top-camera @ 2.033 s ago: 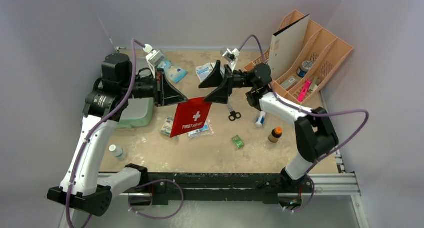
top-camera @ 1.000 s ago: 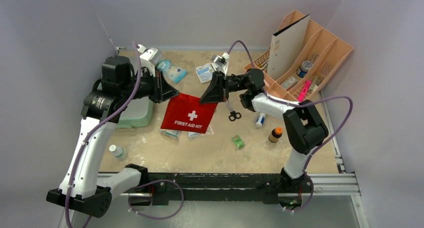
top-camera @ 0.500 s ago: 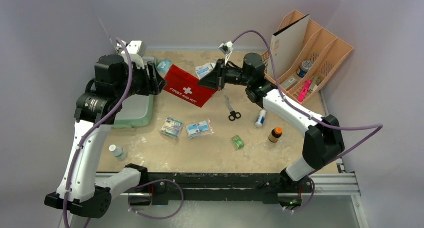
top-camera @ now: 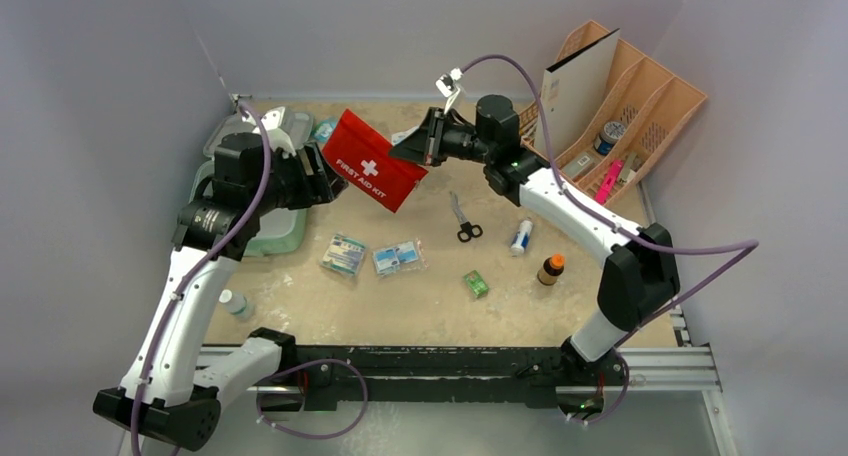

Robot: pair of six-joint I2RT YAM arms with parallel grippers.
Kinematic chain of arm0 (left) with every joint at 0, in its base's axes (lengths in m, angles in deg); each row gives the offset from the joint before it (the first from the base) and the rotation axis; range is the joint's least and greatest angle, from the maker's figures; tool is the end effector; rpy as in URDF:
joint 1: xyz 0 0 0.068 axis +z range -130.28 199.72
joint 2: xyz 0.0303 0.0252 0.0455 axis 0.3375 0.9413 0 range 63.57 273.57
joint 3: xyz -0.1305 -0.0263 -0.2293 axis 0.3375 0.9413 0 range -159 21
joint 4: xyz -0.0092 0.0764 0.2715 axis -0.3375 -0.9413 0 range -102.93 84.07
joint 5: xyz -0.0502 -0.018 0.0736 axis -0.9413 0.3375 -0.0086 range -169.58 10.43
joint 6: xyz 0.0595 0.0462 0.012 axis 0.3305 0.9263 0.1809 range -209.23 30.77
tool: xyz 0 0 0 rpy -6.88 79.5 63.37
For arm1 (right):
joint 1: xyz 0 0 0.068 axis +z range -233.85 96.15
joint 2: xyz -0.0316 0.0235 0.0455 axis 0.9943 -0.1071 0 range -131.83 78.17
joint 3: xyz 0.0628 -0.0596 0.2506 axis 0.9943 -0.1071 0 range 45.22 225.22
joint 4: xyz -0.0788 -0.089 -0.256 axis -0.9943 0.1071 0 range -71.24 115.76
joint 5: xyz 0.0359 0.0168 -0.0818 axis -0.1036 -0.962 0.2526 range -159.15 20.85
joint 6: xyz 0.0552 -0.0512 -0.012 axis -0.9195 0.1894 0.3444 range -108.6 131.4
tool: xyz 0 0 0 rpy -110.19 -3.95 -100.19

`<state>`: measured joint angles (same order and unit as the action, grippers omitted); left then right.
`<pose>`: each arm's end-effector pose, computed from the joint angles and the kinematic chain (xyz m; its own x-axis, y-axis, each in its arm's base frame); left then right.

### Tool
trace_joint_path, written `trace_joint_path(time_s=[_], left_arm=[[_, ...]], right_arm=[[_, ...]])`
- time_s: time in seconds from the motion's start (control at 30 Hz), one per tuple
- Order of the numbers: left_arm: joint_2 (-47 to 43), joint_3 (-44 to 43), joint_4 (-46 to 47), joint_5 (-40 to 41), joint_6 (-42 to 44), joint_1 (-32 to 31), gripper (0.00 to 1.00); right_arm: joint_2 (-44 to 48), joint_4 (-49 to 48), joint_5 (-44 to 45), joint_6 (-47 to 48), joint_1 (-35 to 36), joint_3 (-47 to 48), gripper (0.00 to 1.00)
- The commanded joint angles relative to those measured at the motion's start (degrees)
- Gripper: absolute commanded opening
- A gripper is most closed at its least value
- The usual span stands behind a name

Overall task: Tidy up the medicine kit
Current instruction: Place the medicine pouch inside the medicine box.

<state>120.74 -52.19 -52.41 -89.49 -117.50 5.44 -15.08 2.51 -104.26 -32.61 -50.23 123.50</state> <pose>0.2298 -0.0699 0.3902 -0.6160 -0.3246 -0.7178 0.1079 0.8678 -0.4851 0.3414 0.2717 0.3609 -0.6340 0.2609 -0.7280 -0.6830 0.2524 0.6854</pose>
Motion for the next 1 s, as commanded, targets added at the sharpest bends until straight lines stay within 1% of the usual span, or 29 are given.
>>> trace_joint_path(time_s=[0.0, 0.17, 0.23, 0.33, 0.4, 0.47, 0.53, 0.67, 0.73, 0.83, 0.97], left_arm=[[-1.12, 0.81, 6.74, -5.28, -5.73, 0.13, 0.68], [-0.21, 0.25, 12.35, -13.2, -9.24, 0.44, 0.71], [0.05, -0.15, 13.55, -13.72, -10.78, 0.4, 0.75], [-0.22, 1.45, 17.21, -14.31, -13.28, 0.45, 0.75], [0.21, 2.34, 21.35, -16.82, -14.28, 0.48, 0.76], [0.92, 2.64, 24.98, -20.21, -14.91, 0.48, 0.75], [1.12, 3.49, 29.3, -23.44, -16.04, 0.49, 0.75], [-0.44, 7.0, 38.2, -26.36, -20.07, 0.48, 0.74], [-1.43, 8.87, 40.61, -25.99, -21.21, 0.48, 0.74], [-2.22, 11.2, 43.06, -25.34, -21.77, 0.49, 0.74], [-2.02, 11.55, 44.24, -25.64, -21.2, 0.48, 0.74]], right_arm=[[4.0, -2.03, -1.73, -6.68, -0.05, 2.37, 0.0], [9.65, -6.55, -1.19, -10.45, -0.43, -2.2, 0.0], [11.33, -9.33, -0.51, -13.05, -1.27, -3.81, 0.0], [14.4, -15.16, 1.06, -18.25, -3.19, -7.77, 0.0], [16.5, -18.11, 2.48, -20.3, -3.73, -10.02, 0.0], [17.82, -18.72, 3.05, -20.62, -3.82, -10.59, 0.0], [18.1, -20.12, 2.84, -22.26, -3.83, -10.9, 0.0], [16.55, -29.21, 1.61, -29.9, -3.83, -12.9, 0.0], [14.77, -35.36, 0.68, -34.17, -3.83, -13.59, 0.0], [12.88, -40.63, 1.48, -38.51, -3.83, -14.77, 0.0], [11.21, -44.65, 2.68, -40.6, -3.83, -15.09, 0.0]])
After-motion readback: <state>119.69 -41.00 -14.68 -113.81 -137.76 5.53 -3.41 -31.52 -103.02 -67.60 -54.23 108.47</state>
